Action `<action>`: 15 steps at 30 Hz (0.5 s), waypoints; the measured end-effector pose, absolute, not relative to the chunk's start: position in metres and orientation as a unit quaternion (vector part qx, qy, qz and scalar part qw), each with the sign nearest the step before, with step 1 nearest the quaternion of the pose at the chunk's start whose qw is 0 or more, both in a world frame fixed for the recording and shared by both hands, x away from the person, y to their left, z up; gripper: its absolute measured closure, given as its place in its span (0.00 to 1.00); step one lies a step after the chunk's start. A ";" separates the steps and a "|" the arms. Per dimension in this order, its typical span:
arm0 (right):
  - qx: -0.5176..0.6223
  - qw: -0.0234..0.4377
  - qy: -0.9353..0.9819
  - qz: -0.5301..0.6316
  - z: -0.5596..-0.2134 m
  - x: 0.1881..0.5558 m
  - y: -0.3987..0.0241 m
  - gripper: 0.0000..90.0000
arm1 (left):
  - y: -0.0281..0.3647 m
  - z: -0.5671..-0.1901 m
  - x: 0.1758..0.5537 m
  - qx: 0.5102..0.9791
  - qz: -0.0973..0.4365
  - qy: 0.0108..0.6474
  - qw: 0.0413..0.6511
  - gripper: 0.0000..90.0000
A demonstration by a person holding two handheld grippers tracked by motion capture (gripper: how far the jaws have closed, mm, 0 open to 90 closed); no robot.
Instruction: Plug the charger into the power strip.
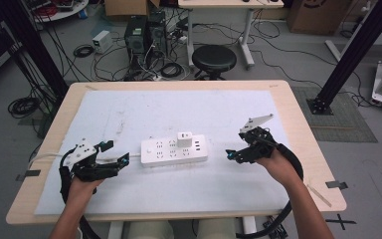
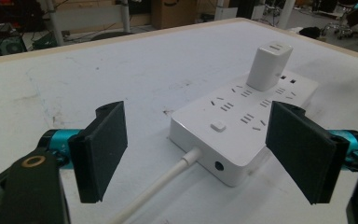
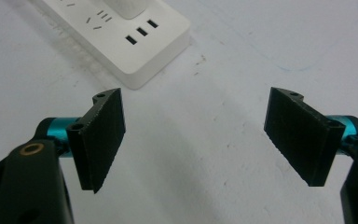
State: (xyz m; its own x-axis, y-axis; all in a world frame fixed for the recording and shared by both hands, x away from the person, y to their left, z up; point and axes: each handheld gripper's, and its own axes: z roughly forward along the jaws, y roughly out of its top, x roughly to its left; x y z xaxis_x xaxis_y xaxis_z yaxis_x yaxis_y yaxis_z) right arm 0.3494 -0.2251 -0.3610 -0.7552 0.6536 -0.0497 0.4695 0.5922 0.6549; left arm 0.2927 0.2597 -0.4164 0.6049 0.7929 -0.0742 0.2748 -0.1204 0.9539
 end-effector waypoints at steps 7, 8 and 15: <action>0.331 0.155 0.869 0.334 -0.363 0.338 -0.237 0.23 | 0.258 -0.414 0.292 0.713 0.236 0.374 0.544 0.23; 0.330 0.156 0.869 0.334 -0.364 0.338 -0.238 0.23 | 0.257 -0.414 0.292 0.713 0.236 0.374 0.544 0.23; 0.337 0.159 0.864 0.338 -0.367 0.334 -0.244 0.23 | 0.257 -0.415 0.291 0.711 0.237 0.376 0.544 0.23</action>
